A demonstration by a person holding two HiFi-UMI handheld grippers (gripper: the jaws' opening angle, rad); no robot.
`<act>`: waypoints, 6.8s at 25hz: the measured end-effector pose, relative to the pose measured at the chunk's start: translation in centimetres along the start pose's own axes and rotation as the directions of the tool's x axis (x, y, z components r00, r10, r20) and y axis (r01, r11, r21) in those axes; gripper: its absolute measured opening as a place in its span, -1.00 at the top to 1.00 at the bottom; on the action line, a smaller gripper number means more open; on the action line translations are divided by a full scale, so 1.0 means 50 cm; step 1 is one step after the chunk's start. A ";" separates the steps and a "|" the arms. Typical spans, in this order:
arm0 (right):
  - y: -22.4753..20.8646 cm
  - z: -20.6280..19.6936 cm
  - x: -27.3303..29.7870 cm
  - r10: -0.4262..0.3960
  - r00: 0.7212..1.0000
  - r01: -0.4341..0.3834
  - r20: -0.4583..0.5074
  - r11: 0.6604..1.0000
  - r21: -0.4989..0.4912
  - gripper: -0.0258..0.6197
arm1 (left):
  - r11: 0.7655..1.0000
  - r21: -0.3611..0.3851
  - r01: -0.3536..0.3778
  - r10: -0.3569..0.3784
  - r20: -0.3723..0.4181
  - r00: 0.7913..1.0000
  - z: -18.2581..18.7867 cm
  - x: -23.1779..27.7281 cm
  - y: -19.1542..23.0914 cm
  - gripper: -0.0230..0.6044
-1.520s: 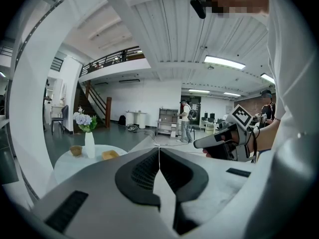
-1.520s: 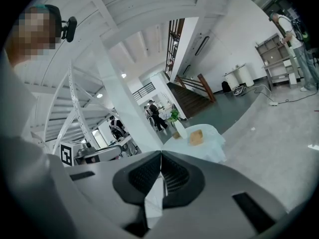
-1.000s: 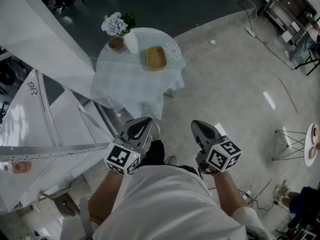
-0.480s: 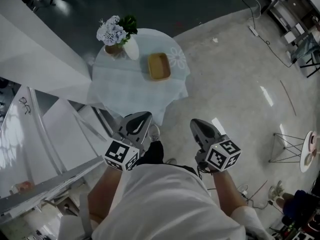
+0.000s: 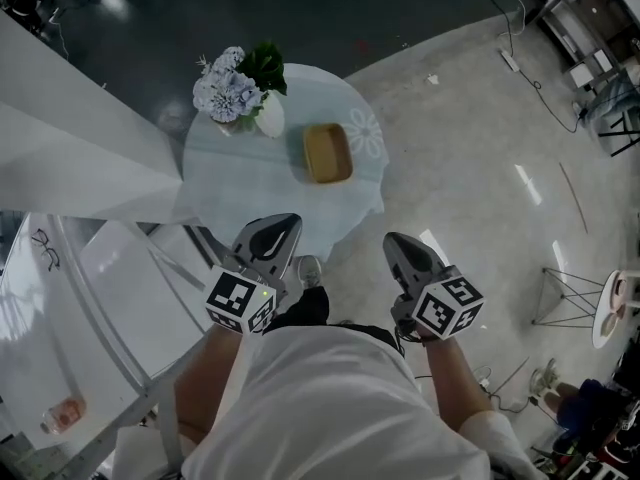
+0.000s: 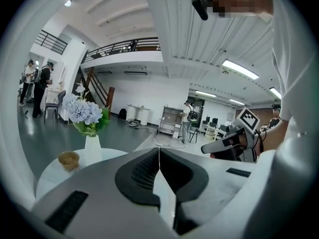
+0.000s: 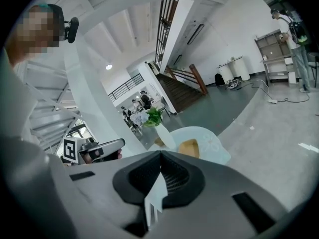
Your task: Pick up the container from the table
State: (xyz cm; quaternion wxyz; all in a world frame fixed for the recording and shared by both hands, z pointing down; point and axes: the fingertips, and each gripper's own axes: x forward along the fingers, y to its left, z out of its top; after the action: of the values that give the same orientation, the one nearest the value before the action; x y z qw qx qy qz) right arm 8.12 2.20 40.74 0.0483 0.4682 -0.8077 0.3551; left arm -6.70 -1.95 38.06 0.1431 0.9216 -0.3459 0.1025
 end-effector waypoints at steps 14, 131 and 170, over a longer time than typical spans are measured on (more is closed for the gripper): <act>-0.009 0.061 0.143 -0.022 0.999 0.022 -0.026 1.000 0.006 0.85 | 0.999 -0.036 0.005 -0.006 -0.023 1.000 0.006 0.045 0.160 0.86; -0.267 0.244 0.344 0.145 0.975 -0.151 -0.166 0.988 -0.019 0.85 | 0.955 -0.151 -0.257 0.226 -0.197 0.954 -0.016 0.365 0.279 0.84; -0.047 0.394 0.245 0.199 0.979 -0.184 0.047 0.959 -0.216 0.85 | 0.965 -0.054 -0.258 0.259 0.014 0.966 0.201 0.153 0.231 0.84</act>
State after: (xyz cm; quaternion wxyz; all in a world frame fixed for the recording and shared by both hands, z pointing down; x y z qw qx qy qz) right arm 8.18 -19.58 32.37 0.0354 0.3920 -0.8834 0.2544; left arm -7.83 -18.26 33.06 0.1487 0.8657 -0.4671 0.1015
